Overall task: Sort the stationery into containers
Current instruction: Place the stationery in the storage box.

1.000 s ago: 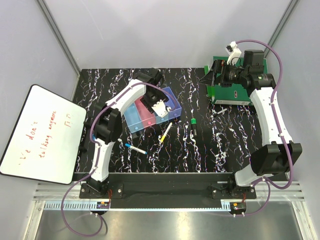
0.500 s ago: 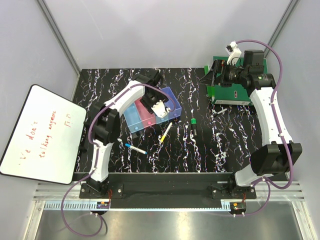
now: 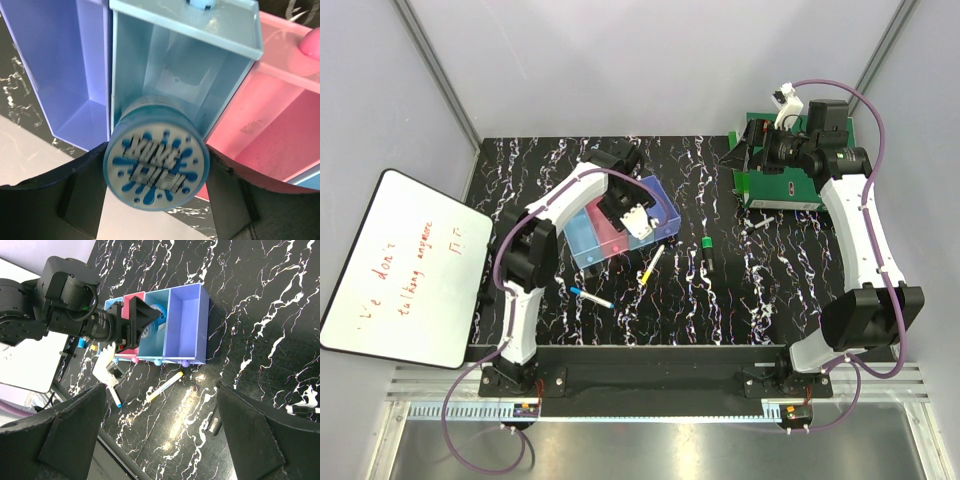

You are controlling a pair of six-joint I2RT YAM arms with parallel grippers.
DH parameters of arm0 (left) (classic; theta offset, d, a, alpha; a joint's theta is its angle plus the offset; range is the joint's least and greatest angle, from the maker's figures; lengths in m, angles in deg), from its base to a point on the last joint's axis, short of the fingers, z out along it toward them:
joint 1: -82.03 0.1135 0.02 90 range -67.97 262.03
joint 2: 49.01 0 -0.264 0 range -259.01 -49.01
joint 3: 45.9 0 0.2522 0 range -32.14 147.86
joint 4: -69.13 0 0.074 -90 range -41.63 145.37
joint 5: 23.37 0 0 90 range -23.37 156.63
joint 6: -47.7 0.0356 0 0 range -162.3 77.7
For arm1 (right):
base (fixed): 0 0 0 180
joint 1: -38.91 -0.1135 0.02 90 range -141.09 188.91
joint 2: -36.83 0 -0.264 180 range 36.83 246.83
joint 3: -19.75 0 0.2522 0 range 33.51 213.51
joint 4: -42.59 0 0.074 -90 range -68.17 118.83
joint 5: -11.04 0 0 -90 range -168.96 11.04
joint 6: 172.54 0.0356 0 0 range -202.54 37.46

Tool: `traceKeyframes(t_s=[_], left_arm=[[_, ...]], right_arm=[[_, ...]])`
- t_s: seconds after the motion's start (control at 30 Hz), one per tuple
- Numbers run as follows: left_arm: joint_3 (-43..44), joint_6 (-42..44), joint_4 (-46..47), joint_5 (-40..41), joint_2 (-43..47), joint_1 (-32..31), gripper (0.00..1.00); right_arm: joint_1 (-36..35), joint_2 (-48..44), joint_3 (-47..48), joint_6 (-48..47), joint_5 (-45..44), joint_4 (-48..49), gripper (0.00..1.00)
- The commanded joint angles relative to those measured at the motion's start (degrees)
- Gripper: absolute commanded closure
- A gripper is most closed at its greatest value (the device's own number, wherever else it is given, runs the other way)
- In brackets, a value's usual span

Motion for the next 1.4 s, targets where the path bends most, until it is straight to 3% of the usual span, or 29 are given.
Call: traceKeyframes(t_s=[0.0, 0.33, 0.53, 0.7, 0.87, 0.93, 1.03, 1.13, 1.3, 1.37], left_arm=[[-0.95, 15.25, -4.79, -0.44, 4.11, 0.32, 0.26], [0.02, 14.72, -1.64, 0.53, 3.23, -0.12, 0.26], [3.89, 11.04, -0.66, -6.32, 3.93, -0.21, 0.26], [2.31, 2.61, 2.22, -14.32, 7.01, -1.00, 0.27], [-4.18, -3.18, 11.79, -13.28, 8.33, -1.09, 0.32], [-4.38, -6.44, 13.04, -13.45, 8.50, -1.17, 0.39], [-2.88, -17.68, 13.93, -15.20, 9.11, -1.35, 0.41], [-4.46, -29.36, 16.29, -11.35, 10.43, -2.23, 0.52], [-8.94, -48.27, 18.58, -3.35, 12.80, -2.67, 0.86], [-11.49, -54.41, 20.33, -0.20, 13.86, -2.49, 0.91]], right_arm=[[0.29, -2.49, 0.98, 0.16, 0.99, 2.46, 0.00], [0.29, -2.84, 0.54, 0.16, 0.99, 2.46, 0.00], [0.29, -2.84, 0.54, 0.07, 0.99, 2.46, 0.00], [0.29, -3.02, 0.19, 0.07, 1.17, 2.46, 0.00], [0.29, -3.02, 0.36, 0.43, 1.52, 2.63, 0.00], [0.29, -3.19, 0.36, 0.34, 1.43, 2.55, 0.00], [0.29, -3.63, 0.19, -0.45, 1.52, 2.11, 0.00], [0.29, -3.46, -0.16, -2.55, 1.69, 0.71, 0.00], [0.29, -1.00, -0.43, -7.40, -0.06, -2.20, 0.00], [0.11, 0.14, -0.08, -9.24, -0.15, -2.20, 0.00]])
